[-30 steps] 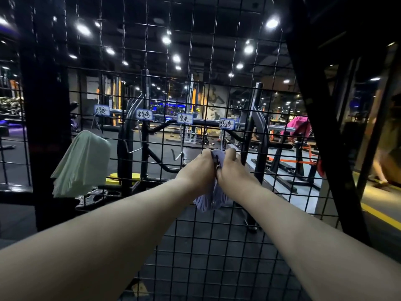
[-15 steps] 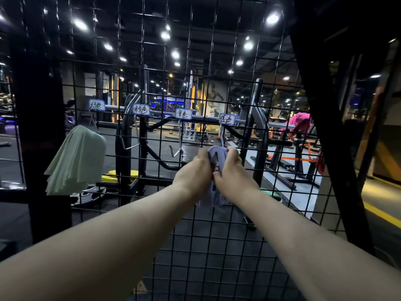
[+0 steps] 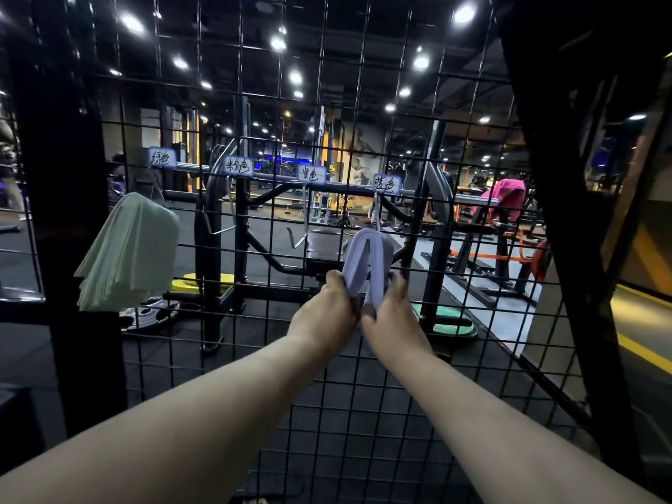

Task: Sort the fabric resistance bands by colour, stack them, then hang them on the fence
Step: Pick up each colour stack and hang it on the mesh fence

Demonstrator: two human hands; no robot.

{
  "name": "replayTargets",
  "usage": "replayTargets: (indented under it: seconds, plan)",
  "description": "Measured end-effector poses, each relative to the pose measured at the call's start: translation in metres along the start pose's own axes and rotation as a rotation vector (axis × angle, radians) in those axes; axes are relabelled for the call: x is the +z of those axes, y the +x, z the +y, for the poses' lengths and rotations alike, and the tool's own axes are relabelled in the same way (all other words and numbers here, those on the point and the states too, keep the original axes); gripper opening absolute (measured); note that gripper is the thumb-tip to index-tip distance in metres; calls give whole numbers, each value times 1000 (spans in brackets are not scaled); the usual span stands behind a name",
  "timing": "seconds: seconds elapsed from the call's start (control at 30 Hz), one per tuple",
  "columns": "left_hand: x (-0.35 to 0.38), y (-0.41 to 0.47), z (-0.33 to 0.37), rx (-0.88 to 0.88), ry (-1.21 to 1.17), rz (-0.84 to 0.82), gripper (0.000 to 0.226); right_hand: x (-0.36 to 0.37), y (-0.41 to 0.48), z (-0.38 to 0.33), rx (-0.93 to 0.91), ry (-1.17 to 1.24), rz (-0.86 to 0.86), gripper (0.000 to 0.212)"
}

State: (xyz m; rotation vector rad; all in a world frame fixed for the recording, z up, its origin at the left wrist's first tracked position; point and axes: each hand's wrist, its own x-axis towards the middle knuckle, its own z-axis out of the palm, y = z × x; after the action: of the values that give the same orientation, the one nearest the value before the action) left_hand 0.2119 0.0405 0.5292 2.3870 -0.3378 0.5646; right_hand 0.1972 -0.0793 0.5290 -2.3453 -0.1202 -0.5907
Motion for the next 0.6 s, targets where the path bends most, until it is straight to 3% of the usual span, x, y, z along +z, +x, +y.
replayTargets:
  seconds: [0.13,0.23,0.47,0.6]
  plan:
    - [2,-4,-4,-42,-10,-27,24,2,0,1,55,-5,-38,32]
    - [3,-5,-6,-62,28,-27,27,3,2,1,62,12,-61,25]
    - [4,-7,-7,-109,-42,-41,33,4,1,6,67,62,-86,40]
    - [6,-9,-9,-120,18,-111,48,-1,-3,13,41,21,-98,63]
